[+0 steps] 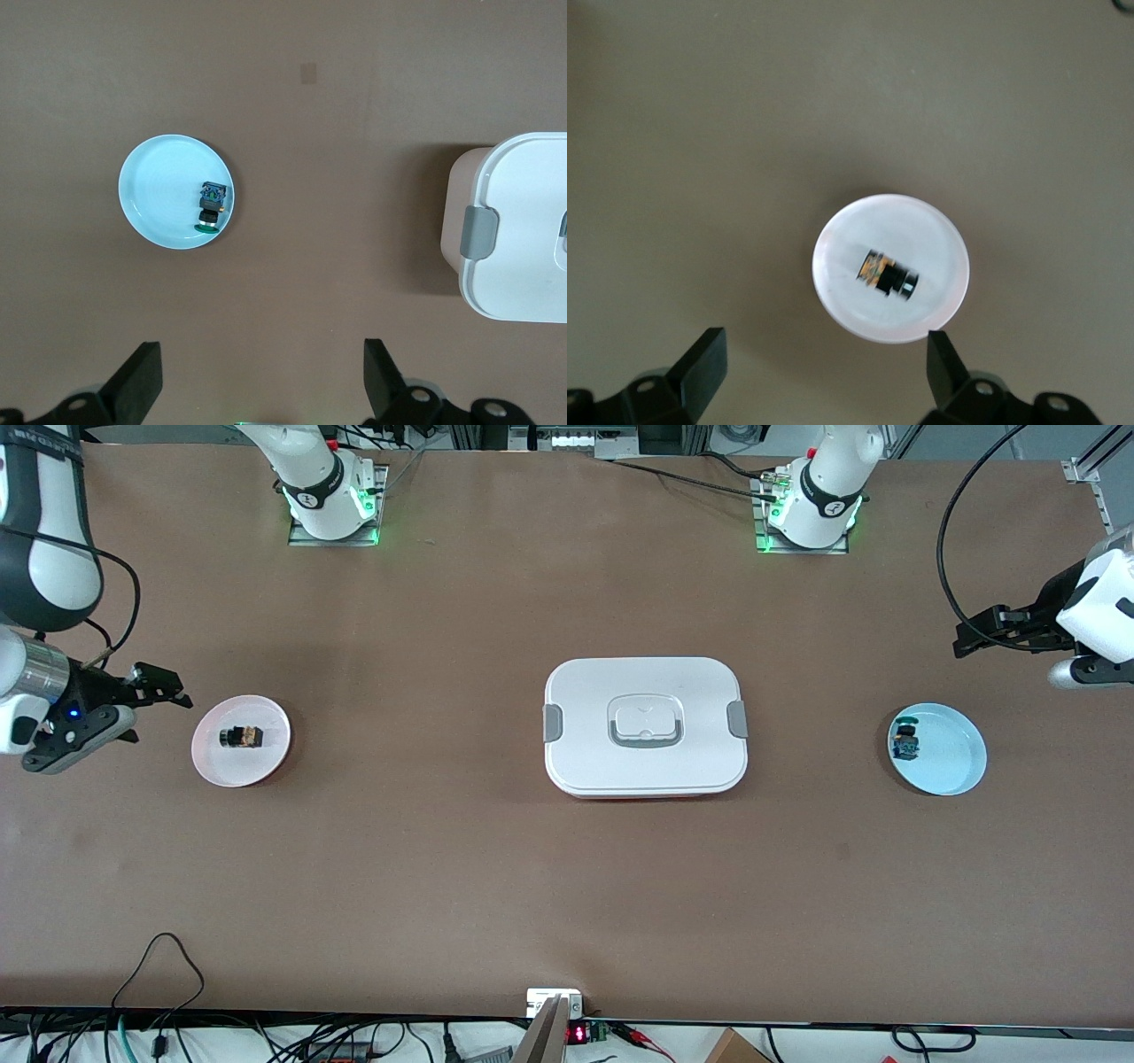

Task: Transfer orange switch to right arm and place
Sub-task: 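Open the right gripper and raise it away from the plate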

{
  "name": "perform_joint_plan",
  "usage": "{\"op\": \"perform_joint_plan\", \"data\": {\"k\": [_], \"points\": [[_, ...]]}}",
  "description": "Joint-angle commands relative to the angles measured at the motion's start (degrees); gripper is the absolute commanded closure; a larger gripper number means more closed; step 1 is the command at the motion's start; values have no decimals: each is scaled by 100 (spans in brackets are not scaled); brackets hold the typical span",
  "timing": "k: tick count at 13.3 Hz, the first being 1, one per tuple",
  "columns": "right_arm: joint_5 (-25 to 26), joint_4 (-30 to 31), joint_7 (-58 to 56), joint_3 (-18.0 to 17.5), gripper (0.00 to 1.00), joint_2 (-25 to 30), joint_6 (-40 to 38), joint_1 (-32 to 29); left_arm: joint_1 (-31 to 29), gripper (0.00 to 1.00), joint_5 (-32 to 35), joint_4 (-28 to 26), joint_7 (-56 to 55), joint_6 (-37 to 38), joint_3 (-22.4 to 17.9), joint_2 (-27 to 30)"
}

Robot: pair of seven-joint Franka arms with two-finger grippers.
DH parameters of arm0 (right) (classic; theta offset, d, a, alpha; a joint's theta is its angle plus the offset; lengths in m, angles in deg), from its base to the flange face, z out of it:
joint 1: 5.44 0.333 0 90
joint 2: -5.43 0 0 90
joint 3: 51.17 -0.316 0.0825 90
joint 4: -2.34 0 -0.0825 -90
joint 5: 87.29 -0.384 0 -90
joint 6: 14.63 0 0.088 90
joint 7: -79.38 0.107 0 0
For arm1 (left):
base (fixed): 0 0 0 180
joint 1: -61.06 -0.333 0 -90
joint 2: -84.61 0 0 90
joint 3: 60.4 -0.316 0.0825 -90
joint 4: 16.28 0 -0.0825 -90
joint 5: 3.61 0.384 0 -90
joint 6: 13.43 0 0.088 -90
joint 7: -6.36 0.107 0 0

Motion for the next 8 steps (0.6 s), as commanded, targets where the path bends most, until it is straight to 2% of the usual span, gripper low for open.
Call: {"op": "perform_joint_plan", "data": {"k": [1, 5, 6, 8], "points": [[87, -252, 1475, -2, 0, -9, -715, 104, -29, 0, 2, -33, -16, -64, 28, 21], [403, -690, 2085, -19, 0, 132, -1516, 482, -47, 0, 2, -42, -16, -64, 19, 21], [560, -700, 2077, -19, 0, 132, -1448, 543, -64, 0, 2, -42, -16, -64, 19, 21], [1184, -700, 2016, 7, 0, 123, -1019, 666, -64, 0, 2, -42, -16, -64, 19, 21]]}}
